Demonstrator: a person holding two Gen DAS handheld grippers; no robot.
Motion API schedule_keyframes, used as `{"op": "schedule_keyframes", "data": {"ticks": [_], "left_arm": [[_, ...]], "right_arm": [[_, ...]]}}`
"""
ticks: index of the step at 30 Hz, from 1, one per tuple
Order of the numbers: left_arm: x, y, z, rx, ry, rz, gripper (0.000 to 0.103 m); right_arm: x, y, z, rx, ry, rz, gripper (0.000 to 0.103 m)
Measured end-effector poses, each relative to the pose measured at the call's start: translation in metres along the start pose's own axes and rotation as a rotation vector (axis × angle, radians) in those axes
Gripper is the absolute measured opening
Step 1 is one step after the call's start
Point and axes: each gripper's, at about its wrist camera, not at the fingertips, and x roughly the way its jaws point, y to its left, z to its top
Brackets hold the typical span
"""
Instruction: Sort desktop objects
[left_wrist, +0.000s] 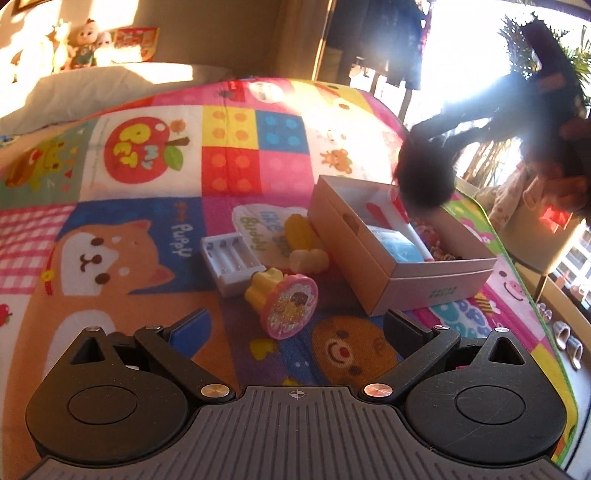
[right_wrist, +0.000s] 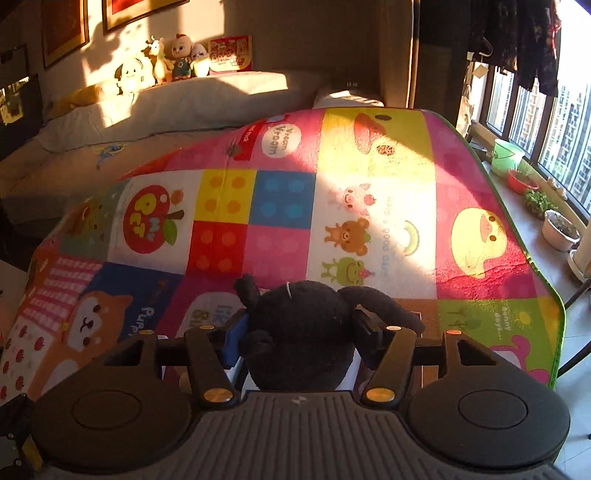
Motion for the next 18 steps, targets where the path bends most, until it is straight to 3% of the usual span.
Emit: {"op": "schedule_keyframes", "data": {"ticks": [1,2,5,9,12,15,17,18], "left_arm": [[0.0,0.0,-0.001,-0.004,0.004,0.005,0.102],[-0.001,0.001,-0.003,-0.005,0.008,0.01,0.102],[-0.003,0.003,-0.007,0.002,0.022,0.031,0.102],[-0.001,0.008,-0.007,-0.015,0.033,0.05,0.102],[0.001,0.008,-0.006,-0.025,0.042,0.043,0.102],[0.0,0.003,-0.007,-0.002,0.034,0.05,0.102],[0.001,-0.001,-0.007,0.012,0.036,0.054,0.102],[0.002,-0.002,-0.007,0.02,0.038,0.054,0.102]], "right_arm": [[0.006,0.0,-0.003,-0.002,-0.01,-0.007,0.076],[0.013,-0.002,-0.005,0.016,-0.008,-0.036,0.08],[0.023,-0.012,-0.01,0.097,-0.022,-0.041,0.08],[0.028,-0.019,-0.015,0.114,-0.03,-0.069,0.08],[0.037,-0.022,-0.021,0.127,-0.024,-0.086,0.079],[0.057,-0.024,-0.031,0.154,0.036,-0.068,0.073],[0.072,-0.022,-0.042,0.205,0.089,-0.021,0.063],[0.077,-0.021,-0.046,0.236,0.096,0.028,0.063]]}}
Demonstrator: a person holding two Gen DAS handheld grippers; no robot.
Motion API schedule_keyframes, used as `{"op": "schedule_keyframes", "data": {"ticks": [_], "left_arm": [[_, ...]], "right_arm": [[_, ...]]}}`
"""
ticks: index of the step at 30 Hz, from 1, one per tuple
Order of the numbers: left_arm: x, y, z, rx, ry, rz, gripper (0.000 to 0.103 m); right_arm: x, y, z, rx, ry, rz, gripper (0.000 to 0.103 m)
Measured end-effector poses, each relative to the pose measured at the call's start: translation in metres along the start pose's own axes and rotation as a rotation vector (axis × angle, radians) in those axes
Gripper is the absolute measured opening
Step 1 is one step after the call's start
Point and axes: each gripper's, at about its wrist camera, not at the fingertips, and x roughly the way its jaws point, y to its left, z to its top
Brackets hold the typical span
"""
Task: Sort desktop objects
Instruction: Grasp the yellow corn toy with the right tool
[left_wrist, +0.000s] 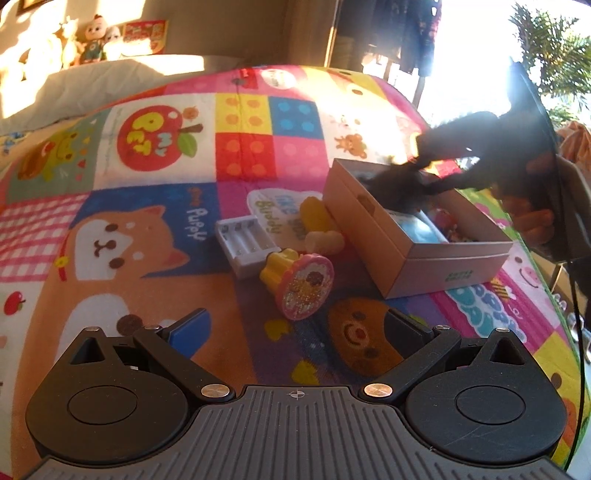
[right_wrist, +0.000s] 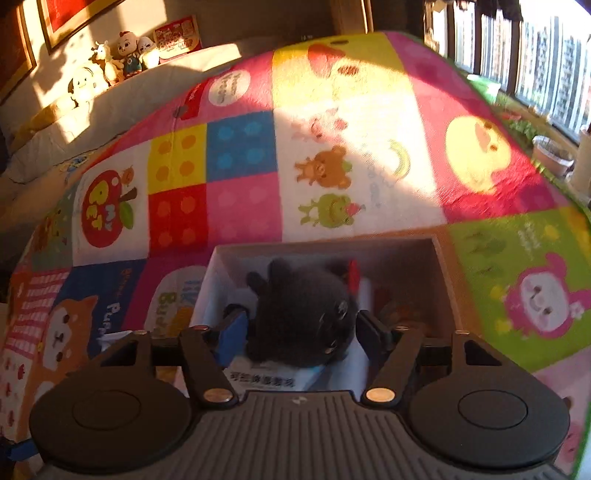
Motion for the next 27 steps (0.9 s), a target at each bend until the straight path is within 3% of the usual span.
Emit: {"op": "schedule_keyframes", "data": {"ticks": [3,5,8,11,14,16,17,22,27], "left_arm": [[0.0,-0.003,-0.001,0.025,0.005,0.014,0.102],[-0.001,-0.003,-0.004,0.043,0.003,0.033,0.103],[0.005,0.003,-0.006,0.036,0.021,0.075,0.103],[0.014,0.008,-0.003,0.001,0.04,0.078,0.103],[0.012,0.006,-0.003,0.008,0.035,0.064,0.103],[0.006,0.005,-0.006,0.037,0.022,0.059,0.103],[0.002,0.005,-0.008,0.049,0.015,0.06,0.103],[-0.01,0.02,-0.013,-0.007,-0.008,0.052,0.103],[-0.013,0.036,-0.014,-0.076,-0.011,0.022,0.103]], "right_arm": [[0.004,0.002,-0.007,0.091,-0.029,0.124,0.063],[-0.004,0.012,-0.01,0.068,-0.077,0.104,0.063],[-0.03,0.044,-0.022,-0.143,-0.167,0.025,0.069],[-0.047,0.079,-0.038,-0.317,-0.188,0.038,0.075],[-0.045,0.104,-0.039,-0.345,-0.129,0.088,0.074],[-0.032,0.118,-0.035,-0.345,-0.06,0.093,0.051],[-0.022,0.125,-0.032,-0.357,-0.025,0.069,0.045],[0.035,0.145,-0.017,-0.406,0.105,-0.086,0.044],[0.08,0.161,-0.009,-0.402,0.161,-0.201,0.044]]}}
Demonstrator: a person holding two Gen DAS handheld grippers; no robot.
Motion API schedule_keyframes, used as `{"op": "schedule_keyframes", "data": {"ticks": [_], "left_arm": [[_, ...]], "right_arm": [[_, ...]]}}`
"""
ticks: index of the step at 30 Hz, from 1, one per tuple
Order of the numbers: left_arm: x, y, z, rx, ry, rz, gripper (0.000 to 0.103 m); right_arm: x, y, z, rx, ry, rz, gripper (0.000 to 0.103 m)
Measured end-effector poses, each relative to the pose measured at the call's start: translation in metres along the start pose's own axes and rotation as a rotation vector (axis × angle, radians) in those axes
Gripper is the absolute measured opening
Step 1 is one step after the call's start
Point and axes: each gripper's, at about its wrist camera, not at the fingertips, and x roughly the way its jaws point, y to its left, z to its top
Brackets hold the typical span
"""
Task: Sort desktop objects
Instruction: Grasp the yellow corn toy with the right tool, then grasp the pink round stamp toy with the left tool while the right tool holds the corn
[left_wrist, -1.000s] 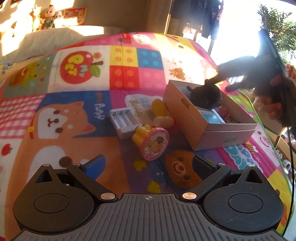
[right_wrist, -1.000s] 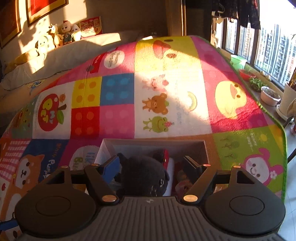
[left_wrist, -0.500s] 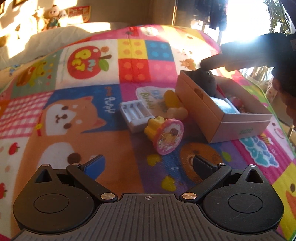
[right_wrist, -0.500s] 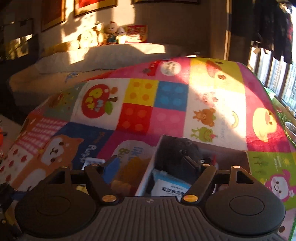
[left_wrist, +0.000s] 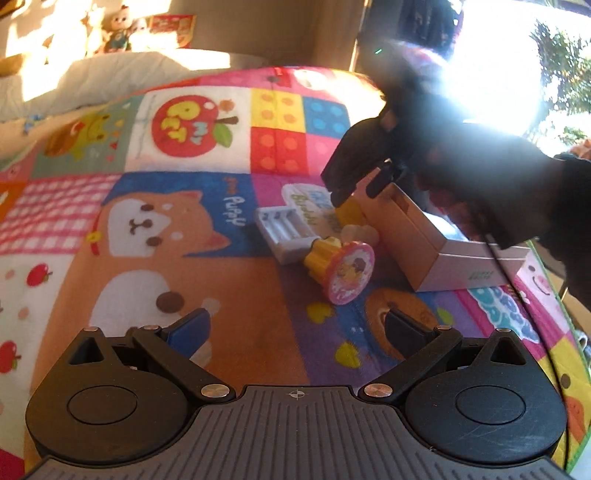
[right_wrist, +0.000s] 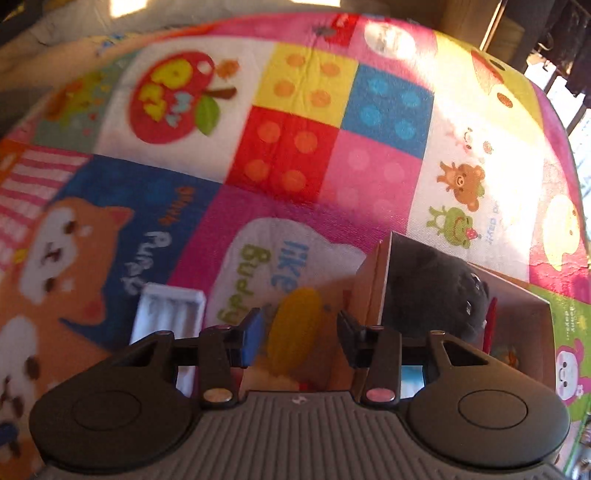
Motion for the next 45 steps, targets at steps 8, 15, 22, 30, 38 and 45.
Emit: {"op": "schedule_keyframes", "data": {"ticks": [8,15,22,30,38,45], "left_arm": [[-0.004,0.014,-0.007,-0.028,-0.001,0.001,0.103],[0.004,0.007,-0.006,-0.009,0.021,0.001,0.103],[0.016,-0.023,-0.004,0.061,0.028,-0.004,0.103],[0.035,-0.056,0.0,0.137,0.004,0.029,0.102],[0.066,-0.069,0.015,0.128,0.003,0.125,0.082],[0.067,-0.062,0.023,0.123,0.037,0.134,0.061]], "right_arm": [[0.028,0.028,0.01,-0.065,0.092,-0.098,0.031],[-0.037,0.016,-0.042,-0.067,0.045,0.136,0.031],[-0.113,-0.04,-0.122,0.031,-0.087,0.276,0.031],[-0.098,-0.079,-0.2,0.078,-0.136,0.116,0.038],[-0.104,-0.088,-0.232,0.087,-0.271,0.116,0.058],[-0.105,-0.075,-0.235,0.049,-0.308,0.154,0.06]]}}
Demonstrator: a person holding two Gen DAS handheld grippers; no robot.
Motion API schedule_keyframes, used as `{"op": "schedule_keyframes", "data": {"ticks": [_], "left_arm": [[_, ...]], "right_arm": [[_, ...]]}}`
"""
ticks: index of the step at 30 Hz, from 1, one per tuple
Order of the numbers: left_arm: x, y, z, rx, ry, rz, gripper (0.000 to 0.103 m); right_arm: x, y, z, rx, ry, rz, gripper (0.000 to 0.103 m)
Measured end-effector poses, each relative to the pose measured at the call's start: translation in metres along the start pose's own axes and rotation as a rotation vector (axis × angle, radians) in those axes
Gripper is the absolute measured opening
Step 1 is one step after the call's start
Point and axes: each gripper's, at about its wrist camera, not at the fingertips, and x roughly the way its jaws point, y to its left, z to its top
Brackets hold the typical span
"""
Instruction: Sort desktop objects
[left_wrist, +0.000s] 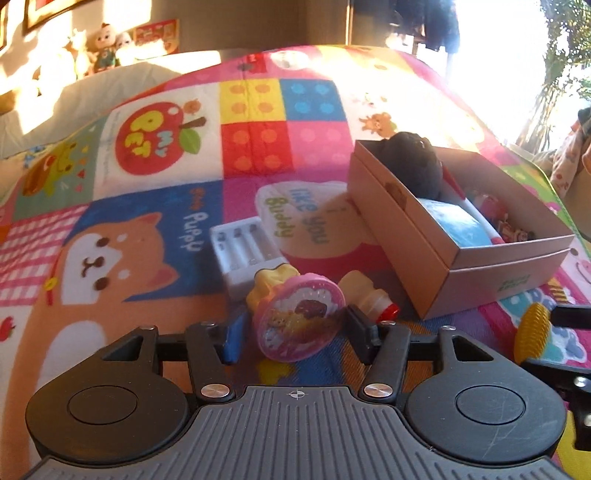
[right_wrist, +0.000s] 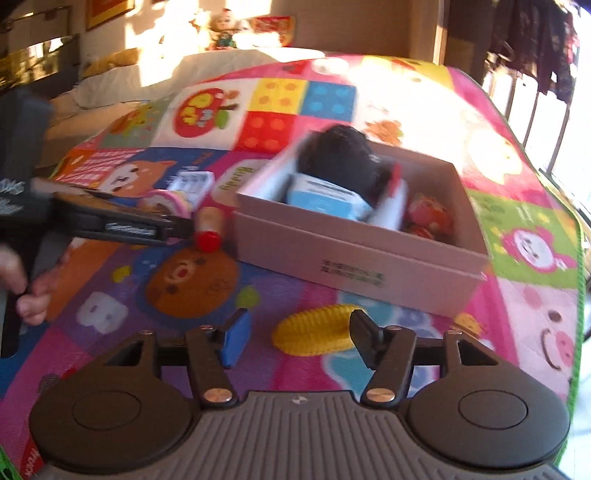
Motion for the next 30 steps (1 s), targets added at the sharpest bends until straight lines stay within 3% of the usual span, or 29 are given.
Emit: {"op": "schedule_keyframes", "data": {"ticks": [3,6,7,12,16,19,22,24,26,30], "left_arm": [[-0.018,0.01,-0.006,0.016,0.023,-0.026,0.061],[-0.032,0.024,-0.013,-0.046,0.107,-0.122,0.061],[-0.036,0.028,-0.016,-0.062,0.132,-0.151,0.061],[-0.048,0.037,-0.03,-0.053,0.182,-0.198,0.061],[-0.051,0.05,-0.034,-0.065,0.159,-0.183,0.062],[-0.051,0.061,-0.03,-0.091,0.127,-0.15,0.069],[-0.051,0.071,-0.025,-0.096,0.068,-0.105,0.074],[-0.05,0.076,-0.021,-0.107,0.039,-0.086,0.077],[-0.05,0.08,-0.018,-0.128,0.03,-0.084,0.08],[-0.06,0.079,-0.017,-0.12,0.007,-0.106,0.087]], "right_arm": [[0.001,0.018,0.007,-0.069,-0.039,0.016,0.06],[0.006,0.041,0.018,-0.161,-0.067,0.014,0.057],[0.009,0.048,0.022,-0.184,-0.069,0.015,0.053],[0.031,0.078,0.036,-0.261,-0.053,0.035,0.046],[0.049,0.095,0.041,-0.299,-0.066,-0.035,0.045],[0.061,0.106,0.045,-0.333,-0.062,-0.073,0.043],[0.072,0.111,0.05,-0.338,-0.02,-0.088,0.036],[0.077,0.111,0.053,-0.327,0.003,-0.083,0.031],[0.079,0.108,0.055,-0.311,0.023,-0.063,0.019],[0.07,0.095,0.052,-0.258,0.05,-0.011,0.019]]}}
